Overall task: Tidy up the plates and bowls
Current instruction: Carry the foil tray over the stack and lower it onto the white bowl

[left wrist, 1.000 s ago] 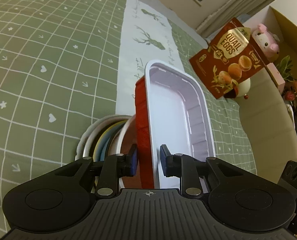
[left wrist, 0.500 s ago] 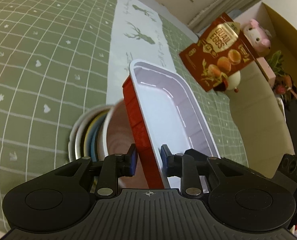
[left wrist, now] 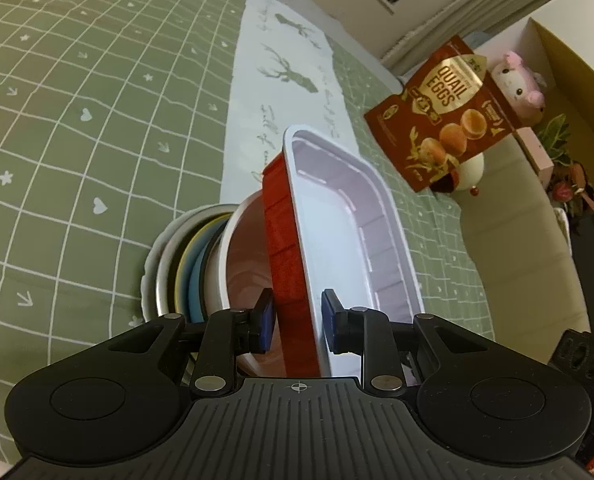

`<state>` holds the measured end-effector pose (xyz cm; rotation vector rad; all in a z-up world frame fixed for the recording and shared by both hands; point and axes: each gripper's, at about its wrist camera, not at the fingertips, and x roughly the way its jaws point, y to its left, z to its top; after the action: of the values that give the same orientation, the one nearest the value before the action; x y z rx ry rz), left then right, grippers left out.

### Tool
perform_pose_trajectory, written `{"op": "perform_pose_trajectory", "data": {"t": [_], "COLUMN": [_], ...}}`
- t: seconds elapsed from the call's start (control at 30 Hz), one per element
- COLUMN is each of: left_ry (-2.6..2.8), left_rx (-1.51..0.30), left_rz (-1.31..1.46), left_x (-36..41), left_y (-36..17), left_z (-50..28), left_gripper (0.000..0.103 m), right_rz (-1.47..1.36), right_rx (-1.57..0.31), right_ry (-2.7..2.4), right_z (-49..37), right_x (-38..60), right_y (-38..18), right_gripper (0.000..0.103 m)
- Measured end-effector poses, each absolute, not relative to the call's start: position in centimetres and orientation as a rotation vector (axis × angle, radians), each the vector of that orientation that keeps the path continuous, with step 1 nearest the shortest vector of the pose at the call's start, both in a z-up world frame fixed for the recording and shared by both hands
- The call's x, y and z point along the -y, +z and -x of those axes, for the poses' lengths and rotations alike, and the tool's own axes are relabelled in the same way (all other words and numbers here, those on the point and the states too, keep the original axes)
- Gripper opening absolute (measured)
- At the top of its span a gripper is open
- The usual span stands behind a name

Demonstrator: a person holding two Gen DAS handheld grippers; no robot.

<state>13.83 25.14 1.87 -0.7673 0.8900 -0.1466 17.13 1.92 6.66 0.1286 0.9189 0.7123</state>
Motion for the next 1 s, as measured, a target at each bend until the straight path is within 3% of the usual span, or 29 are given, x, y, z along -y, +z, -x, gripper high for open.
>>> {"op": "perform_pose_trajectory", "data": {"t": [0.57,0.8,1.0], "left_ry": [-0.057,-0.008,-0.054], "left_rx": [-0.757,-0.829,-0.888], "left_rz": [0.875,0.867,0.919], "left_x": [-29.7,-29.8,-29.7], "left_y": [4.2,2.1,0.0], "left_z": [-12.1,-13.9,-14.5], "left_gripper": [0.028,0.028,0.025], "right_rz": [-0.163,-0.244,-0.343], "right_rx": [-0.855,-0.83,-0.94], "right_ry": [0.681,0.615,0.562], "right_z": [-17.6,-19.9,-22.0], "right_x": [0.0,1.6,2.8], "right_y": [8.8,9.2,6.4], "right_gripper": [0.028,0.028,0.028]}}
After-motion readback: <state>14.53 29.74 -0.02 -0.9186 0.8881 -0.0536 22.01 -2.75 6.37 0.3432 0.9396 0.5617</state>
